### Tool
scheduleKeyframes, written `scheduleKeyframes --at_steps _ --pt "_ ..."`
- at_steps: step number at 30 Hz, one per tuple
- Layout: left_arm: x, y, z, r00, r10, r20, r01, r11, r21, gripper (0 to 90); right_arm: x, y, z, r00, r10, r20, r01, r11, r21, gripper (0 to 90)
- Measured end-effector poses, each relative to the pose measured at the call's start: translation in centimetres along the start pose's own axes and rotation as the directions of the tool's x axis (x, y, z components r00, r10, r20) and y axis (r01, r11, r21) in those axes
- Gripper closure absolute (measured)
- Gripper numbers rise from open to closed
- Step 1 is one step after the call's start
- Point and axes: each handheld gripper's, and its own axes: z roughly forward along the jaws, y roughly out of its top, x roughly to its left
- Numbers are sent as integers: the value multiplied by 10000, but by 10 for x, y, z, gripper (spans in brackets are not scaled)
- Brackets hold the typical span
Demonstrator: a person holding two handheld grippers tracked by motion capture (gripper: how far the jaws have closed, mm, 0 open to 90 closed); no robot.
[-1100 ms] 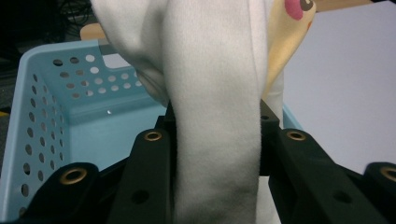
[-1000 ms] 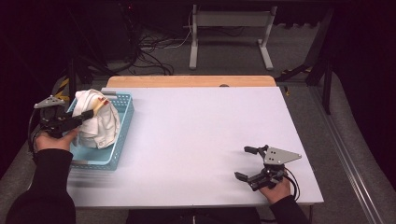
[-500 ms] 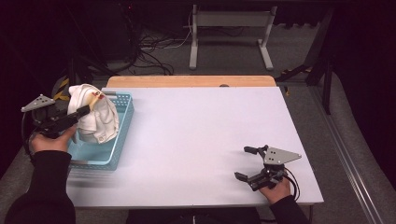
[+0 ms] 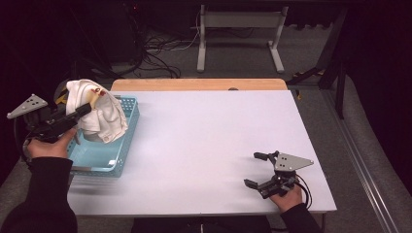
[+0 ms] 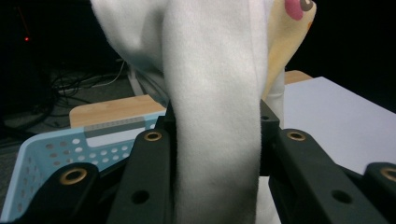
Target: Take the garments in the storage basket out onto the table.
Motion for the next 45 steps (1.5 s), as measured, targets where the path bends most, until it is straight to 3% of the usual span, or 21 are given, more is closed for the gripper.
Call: scheduleKeyframes --at_steps 10,21,38,45 --pt "-21 14 -2 9983 420 396 -407 9986 -325 685 0 0 0 10000 10 9 -10 10000 13 18" --pt "-40 23 0 9940 629 899 -578 9966 -589 685 0 0 0 10000 -4 7 4 10000 -14 18" --pt "-76 35 13 9767 1156 1807 -1023 9914 -814 685 0 0 -1 10000 -28 -23 28 10000 -21 18" --pt "-88 36 23 9704 1152 2122 -982 9912 -892 684 0 0 0 10000 -29 -17 29 10000 -12 18"
